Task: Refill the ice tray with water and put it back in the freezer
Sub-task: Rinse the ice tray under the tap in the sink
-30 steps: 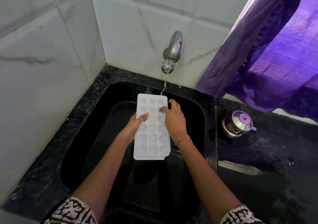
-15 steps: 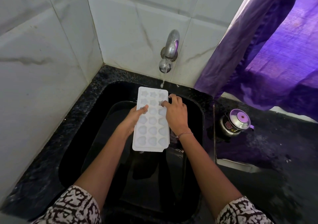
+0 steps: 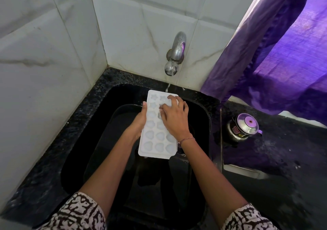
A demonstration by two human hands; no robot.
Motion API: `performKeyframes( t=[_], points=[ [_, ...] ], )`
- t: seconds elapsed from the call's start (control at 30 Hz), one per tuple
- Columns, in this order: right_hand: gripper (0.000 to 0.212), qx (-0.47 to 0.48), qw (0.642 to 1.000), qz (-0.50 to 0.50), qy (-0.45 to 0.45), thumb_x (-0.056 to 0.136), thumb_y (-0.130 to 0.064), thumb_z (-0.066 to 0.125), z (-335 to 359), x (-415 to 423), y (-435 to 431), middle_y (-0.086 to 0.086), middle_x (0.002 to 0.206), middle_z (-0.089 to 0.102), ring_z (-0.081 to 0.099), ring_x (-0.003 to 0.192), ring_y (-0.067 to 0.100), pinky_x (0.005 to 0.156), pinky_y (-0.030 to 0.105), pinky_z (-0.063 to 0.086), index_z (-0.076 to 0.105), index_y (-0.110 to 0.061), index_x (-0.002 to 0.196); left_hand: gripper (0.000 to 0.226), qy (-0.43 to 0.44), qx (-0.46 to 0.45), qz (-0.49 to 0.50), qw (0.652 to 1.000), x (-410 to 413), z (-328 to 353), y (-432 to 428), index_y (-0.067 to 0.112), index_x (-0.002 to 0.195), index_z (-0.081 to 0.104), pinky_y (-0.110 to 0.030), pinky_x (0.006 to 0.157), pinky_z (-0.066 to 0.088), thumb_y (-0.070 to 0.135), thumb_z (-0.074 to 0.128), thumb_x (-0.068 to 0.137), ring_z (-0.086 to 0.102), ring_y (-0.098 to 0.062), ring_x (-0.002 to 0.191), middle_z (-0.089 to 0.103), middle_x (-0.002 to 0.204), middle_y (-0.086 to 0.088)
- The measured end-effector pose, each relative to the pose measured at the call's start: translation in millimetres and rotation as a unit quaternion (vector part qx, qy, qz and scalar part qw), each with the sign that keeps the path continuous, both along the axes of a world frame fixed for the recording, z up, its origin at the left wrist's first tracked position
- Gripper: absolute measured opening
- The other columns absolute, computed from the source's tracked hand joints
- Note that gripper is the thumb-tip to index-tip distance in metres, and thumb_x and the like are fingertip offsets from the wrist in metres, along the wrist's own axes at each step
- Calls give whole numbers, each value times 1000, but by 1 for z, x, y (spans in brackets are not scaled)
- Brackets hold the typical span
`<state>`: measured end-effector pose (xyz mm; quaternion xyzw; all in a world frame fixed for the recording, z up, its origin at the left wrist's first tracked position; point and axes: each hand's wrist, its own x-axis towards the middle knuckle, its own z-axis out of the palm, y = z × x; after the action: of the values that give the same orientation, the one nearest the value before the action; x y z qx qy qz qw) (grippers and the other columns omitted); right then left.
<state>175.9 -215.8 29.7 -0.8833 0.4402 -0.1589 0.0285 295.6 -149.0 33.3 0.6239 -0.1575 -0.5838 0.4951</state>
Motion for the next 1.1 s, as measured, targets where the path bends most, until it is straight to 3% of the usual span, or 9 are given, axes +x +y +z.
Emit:
performKeyframes(
  t=[0.17, 0.3, 0.5, 0.63, 0.77, 0.87, 1.0, 1.1],
  points=[
    [29, -2, 1000, -3, 13, 96, -39, 46, -4, -4, -2, 6, 138, 47, 36, 132, 30, 108, 53, 30, 69, -24, 104, 58, -10, -1, -8, 1000, 3, -3, -1, 22, 102, 66, -33, 70, 54, 61, 23, 96, 68, -21, 87, 72, 94, -6],
    [28, -28, 999, -25, 27, 95, -39, 47, -3, -5, -5, 6, 132, 52, 43, 126, 28, 105, 52, 33, 70, -21, 96, 52, -7, -9, -7, 1000, -3, -6, -1, 23, 97, 64, -26, 59, 52, 56, 25, 98, 67, -15, 78, 70, 85, -1],
    [28, 57, 998, 24, 1, 94, -42, 48, -9, -11, -7, 5, 129, 45, 40, 120, 25, 94, 42, 42, 58, -20, 109, 57, -3, 4, -14, 1000, 0, -11, 2, 16, 111, 64, -33, 72, 54, 56, 27, 98, 67, -22, 89, 71, 97, -7],
    [30, 51, 998, 48, -5, 95, -43, 45, -10, -3, -1, 6, 137, 42, 33, 130, 27, 106, 45, 32, 59, -25, 115, 58, -17, -5, -20, 1000, -4, -11, 1, 13, 113, 64, -31, 70, 54, 54, 26, 99, 67, -21, 85, 70, 93, -8],
    [32, 40, 999, 35, 14, 95, -47, 43, -9, 7, 5, 6, 143, 41, 30, 135, 30, 110, 48, 24, 63, -28, 113, 54, -32, -23, -33, 999, -7, -9, -2, 16, 116, 61, -31, 79, 54, 51, 23, 100, 66, -20, 91, 69, 96, -7],
    [34, 54, 998, 45, 3, 95, -48, 42, -10, 5, 4, 5, 142, 40, 28, 135, 29, 110, 46, 24, 62, -29, 114, 53, -38, -31, -32, 998, -6, -8, -2, 19, 114, 62, -25, 69, 53, 51, 23, 100, 67, -15, 86, 70, 93, -3],
    [31, 49, 998, 43, 1, 96, -43, 43, -3, 6, 1, 5, 135, 44, 35, 128, 25, 107, 45, 29, 65, -24, 106, 58, -31, -14, -23, 999, -11, -13, -1, 13, 113, 64, -34, 80, 53, 53, 25, 99, 66, -23, 91, 70, 94, -8],
    [30, 96, 993, 70, 15, 97, -35, 44, -7, 6, 6, 7, 144, 38, 30, 134, 24, 113, 44, 24, 60, -25, 121, 62, -34, 2, -5, 999, -12, -18, -1, 8, 120, 62, -35, 82, 53, 54, 25, 99, 65, -27, 95, 69, 97, -11]
  ],
)
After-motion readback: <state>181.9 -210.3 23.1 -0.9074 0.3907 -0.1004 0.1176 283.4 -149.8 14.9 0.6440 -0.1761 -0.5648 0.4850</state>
